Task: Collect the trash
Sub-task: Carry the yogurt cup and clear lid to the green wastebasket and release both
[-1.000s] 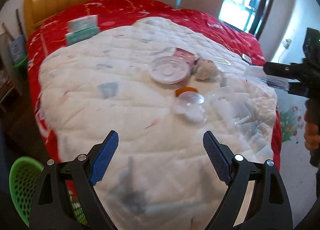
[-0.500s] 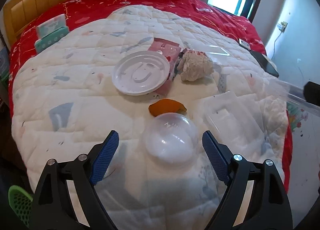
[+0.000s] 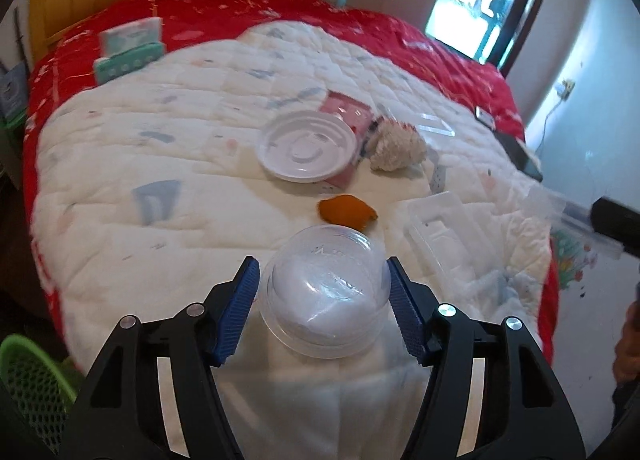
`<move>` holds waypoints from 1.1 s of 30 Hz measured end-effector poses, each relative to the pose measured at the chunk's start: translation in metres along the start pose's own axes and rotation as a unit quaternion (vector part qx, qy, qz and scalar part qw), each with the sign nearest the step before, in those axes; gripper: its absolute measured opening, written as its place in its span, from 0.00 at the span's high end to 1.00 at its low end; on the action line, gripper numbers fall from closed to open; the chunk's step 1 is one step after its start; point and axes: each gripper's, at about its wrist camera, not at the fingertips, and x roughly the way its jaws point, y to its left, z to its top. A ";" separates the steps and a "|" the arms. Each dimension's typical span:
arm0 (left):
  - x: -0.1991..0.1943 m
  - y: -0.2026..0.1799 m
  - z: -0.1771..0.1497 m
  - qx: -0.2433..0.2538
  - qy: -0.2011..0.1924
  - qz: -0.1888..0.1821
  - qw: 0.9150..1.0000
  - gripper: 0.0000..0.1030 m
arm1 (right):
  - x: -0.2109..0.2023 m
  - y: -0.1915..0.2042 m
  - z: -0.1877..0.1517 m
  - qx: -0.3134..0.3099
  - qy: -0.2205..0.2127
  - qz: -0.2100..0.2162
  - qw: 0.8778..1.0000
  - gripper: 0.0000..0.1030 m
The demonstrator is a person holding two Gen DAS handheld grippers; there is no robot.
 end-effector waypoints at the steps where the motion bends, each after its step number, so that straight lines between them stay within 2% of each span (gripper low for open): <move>1: -0.010 0.005 -0.002 -0.005 -0.008 0.002 1.000 0.39 | -0.001 0.005 -0.002 -0.004 0.000 0.003 1.000 0.13; 11: -0.107 0.075 -0.048 -0.056 -0.063 0.078 0.993 0.39 | 0.010 0.079 -0.029 -0.074 0.019 0.040 0.996 0.13; 15: -0.139 0.113 -0.078 -0.086 -0.072 0.130 0.985 0.39 | 0.020 0.112 -0.037 -0.103 0.029 0.057 0.993 0.13; 19: -0.159 0.150 -0.108 -0.124 -0.064 0.163 0.977 0.39 | 0.032 0.138 -0.045 -0.123 0.044 0.073 0.989 0.13; 25: -0.167 0.204 -0.154 -0.188 -0.038 0.197 0.962 0.39 | 0.051 0.177 -0.058 -0.150 0.068 0.092 0.982 0.13; 33: -0.151 0.238 -0.187 -0.237 -0.002 0.201 0.951 0.38 | 0.067 0.213 -0.070 -0.176 0.089 0.107 0.975 0.13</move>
